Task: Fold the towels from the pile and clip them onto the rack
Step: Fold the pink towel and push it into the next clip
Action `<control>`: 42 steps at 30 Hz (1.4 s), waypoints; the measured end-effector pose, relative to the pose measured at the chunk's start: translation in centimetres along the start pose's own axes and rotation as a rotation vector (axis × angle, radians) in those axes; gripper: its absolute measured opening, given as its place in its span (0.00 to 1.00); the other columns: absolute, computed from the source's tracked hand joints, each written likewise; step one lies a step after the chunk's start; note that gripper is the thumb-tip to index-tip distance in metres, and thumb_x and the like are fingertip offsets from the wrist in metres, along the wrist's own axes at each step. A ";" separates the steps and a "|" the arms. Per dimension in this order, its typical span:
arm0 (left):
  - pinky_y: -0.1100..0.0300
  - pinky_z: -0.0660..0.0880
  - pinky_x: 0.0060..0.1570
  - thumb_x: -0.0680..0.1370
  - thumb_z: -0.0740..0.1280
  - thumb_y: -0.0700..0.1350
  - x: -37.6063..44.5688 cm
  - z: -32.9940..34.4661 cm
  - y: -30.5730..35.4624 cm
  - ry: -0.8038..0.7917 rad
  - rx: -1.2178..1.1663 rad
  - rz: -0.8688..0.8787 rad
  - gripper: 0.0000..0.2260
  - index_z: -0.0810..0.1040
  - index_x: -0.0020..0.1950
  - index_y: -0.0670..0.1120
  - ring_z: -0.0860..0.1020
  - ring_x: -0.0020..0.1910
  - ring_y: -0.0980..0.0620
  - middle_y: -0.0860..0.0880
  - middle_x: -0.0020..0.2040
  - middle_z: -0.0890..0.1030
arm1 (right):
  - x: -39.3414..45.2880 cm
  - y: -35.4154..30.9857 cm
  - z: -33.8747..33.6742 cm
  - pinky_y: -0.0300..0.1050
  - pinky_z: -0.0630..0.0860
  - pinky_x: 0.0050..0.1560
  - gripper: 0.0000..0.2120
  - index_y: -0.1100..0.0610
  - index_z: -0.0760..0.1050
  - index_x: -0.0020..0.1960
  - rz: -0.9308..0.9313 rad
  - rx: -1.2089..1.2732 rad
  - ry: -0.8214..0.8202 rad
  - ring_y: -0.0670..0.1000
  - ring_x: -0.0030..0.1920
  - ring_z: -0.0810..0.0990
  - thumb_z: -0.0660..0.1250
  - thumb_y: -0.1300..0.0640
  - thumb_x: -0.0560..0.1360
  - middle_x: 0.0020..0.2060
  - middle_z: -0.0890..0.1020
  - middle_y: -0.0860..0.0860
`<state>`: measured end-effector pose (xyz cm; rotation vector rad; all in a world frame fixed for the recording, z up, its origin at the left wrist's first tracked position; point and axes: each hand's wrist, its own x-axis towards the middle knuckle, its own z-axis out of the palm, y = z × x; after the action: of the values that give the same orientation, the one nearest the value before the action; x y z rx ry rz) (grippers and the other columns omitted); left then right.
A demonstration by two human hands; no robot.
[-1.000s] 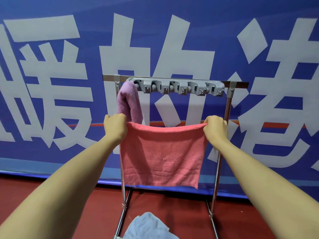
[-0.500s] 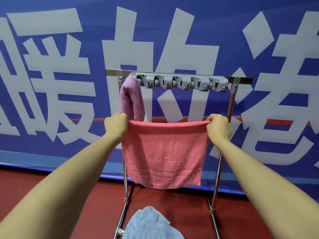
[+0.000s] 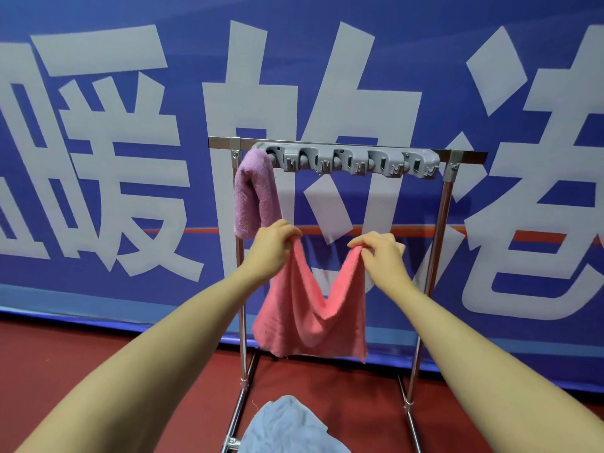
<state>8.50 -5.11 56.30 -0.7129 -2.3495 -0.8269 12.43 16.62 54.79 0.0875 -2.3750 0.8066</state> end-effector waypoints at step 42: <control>0.59 0.72 0.41 0.73 0.69 0.55 -1.0 2.3 2.3 -0.042 0.051 0.037 0.16 0.73 0.49 0.44 0.75 0.42 0.52 0.51 0.49 0.75 | -1.8 -2.5 1.3 0.41 0.76 0.46 0.05 0.56 0.71 0.44 0.183 0.564 -0.349 0.49 0.44 0.78 0.66 0.63 0.75 0.43 0.80 0.54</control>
<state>9.91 -2.26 55.05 -0.7567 -2.3786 -0.7405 13.77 13.57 54.29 0.2618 -2.4165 1.6489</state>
